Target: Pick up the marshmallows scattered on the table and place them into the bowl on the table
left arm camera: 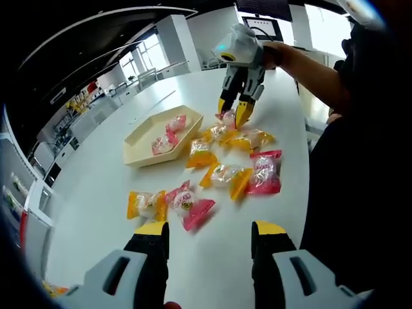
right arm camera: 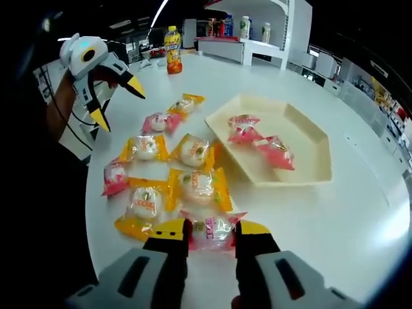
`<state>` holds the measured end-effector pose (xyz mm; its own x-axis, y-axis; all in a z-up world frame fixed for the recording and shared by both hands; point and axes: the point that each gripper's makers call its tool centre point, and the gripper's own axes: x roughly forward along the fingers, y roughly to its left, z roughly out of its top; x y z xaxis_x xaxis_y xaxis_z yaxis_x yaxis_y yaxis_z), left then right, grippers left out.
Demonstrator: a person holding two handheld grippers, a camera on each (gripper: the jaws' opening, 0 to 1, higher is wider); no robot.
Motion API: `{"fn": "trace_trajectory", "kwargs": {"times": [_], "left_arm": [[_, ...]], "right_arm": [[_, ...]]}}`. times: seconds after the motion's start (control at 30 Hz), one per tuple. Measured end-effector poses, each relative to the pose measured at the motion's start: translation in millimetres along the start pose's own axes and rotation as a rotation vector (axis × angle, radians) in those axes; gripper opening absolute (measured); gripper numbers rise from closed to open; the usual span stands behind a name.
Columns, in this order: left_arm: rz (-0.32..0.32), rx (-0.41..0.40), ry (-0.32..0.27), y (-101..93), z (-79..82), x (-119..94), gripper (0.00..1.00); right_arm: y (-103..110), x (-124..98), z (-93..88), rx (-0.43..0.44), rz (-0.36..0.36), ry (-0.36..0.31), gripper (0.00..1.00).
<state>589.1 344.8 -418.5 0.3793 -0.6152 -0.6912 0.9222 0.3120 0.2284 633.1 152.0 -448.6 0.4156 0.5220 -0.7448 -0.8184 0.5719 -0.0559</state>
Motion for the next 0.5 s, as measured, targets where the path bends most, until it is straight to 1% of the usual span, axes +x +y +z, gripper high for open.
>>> {"fn": "trace_trajectory", "kwargs": {"times": [0.5], "left_arm": [[-0.002,-0.001,0.002,0.0,0.3,1.0,0.50]], "right_arm": [[-7.0,-5.4,5.4,-0.013,-0.021,-0.020,0.28]]}}
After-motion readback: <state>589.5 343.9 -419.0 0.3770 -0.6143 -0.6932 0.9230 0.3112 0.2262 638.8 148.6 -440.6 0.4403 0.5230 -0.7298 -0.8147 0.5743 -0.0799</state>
